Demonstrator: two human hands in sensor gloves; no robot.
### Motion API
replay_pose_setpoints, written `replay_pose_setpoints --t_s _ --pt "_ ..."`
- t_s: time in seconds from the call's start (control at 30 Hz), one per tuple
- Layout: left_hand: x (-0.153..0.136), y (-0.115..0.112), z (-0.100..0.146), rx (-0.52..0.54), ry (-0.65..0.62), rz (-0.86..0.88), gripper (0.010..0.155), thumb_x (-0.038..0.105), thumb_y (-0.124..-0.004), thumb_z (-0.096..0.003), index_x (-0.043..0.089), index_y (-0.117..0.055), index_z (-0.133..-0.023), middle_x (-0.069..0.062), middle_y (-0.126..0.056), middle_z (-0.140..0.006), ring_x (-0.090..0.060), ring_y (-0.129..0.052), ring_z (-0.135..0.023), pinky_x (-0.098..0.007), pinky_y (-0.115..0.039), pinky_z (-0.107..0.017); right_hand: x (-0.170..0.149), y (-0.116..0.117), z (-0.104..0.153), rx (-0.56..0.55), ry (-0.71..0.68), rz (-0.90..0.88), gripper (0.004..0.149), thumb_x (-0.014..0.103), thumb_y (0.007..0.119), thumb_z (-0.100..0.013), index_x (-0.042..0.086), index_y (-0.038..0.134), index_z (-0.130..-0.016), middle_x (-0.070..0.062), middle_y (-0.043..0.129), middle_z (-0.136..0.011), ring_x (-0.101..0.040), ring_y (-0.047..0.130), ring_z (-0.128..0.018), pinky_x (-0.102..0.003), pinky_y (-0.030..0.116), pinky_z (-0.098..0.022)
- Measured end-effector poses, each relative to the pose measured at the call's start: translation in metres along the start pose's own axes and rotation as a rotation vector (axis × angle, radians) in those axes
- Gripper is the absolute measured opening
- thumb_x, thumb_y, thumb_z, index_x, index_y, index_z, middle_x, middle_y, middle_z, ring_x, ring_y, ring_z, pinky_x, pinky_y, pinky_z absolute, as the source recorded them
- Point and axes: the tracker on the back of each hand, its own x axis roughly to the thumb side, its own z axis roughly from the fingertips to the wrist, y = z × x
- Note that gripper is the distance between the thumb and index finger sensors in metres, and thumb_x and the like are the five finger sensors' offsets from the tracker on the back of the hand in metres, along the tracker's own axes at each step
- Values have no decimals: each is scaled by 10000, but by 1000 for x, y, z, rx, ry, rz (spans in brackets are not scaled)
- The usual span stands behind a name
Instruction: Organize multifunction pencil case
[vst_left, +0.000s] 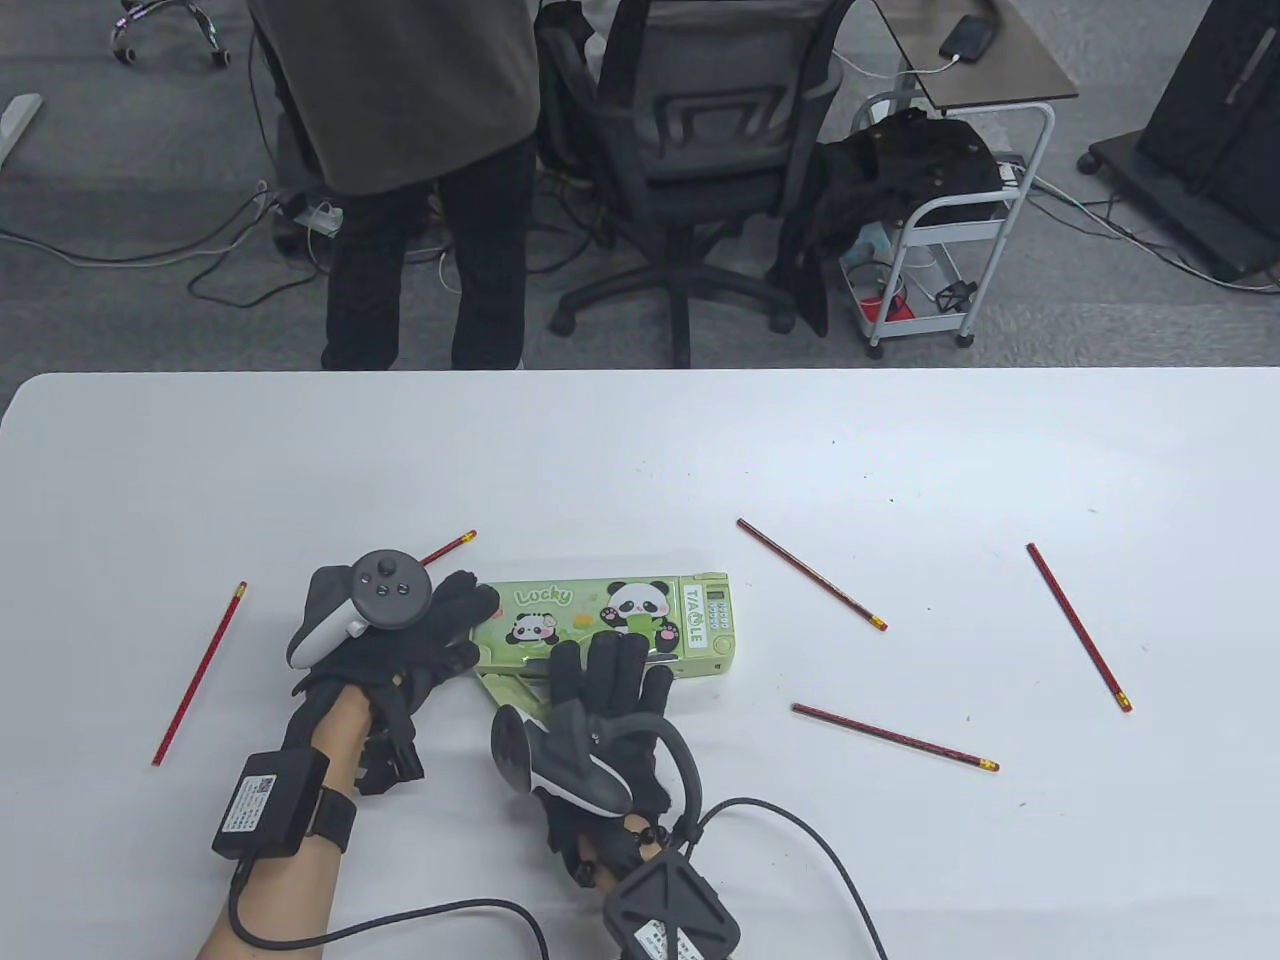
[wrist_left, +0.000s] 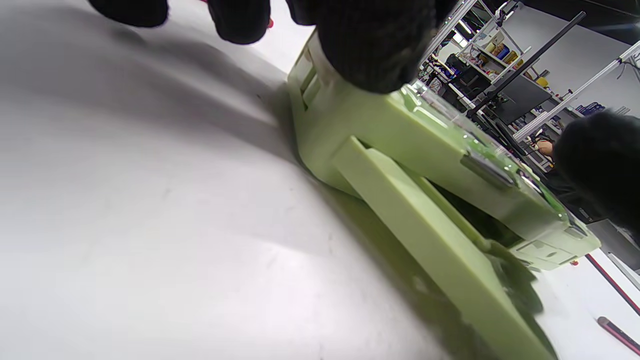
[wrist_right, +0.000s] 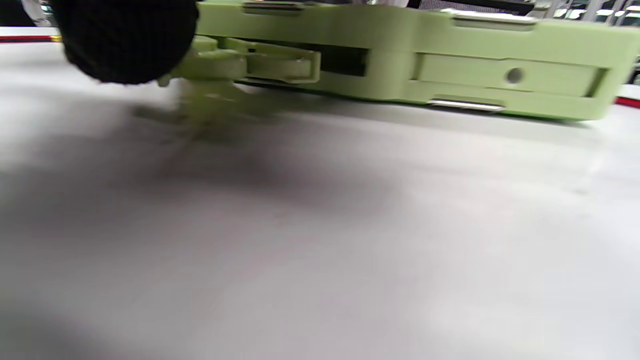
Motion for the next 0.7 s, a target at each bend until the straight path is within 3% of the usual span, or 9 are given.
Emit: replay_pose_setpoints --t_s 0.17,0.4,0.7 --pt "0 0 0 0 1 -5 625 256 -772 -544 324 -494 -1099 -43 -353 -1246 -410 -513 -1153 -767 -512 -717 -23 0 -11 -12 30 16 1111 604 676 -422 -15 61 -1110 -433 38 -1053 -681 79 -936 -789 249 -641" --pt "0 0 0 3 1 -9 623 260 -769 -542 330 -495 -1097 -41 -355 -1245 -410 -509 -1153 -768 -510 -718 -58 8 -33 1 21 -103 1076 608 618 -395 45 25 -1095 -401 -8 -1048 -654 21 -927 -784 187 -625" --pt "1 0 0 12 5 -30 620 266 -765 -536 339 -498 -1091 -36 -362 -1244 -403 -516 -1154 -765 -513 -720 -69 13 -47 19 29 -133 984 582 539 -397 102 33 -1092 -375 -14 -1052 -636 22 -939 -781 166 -623"
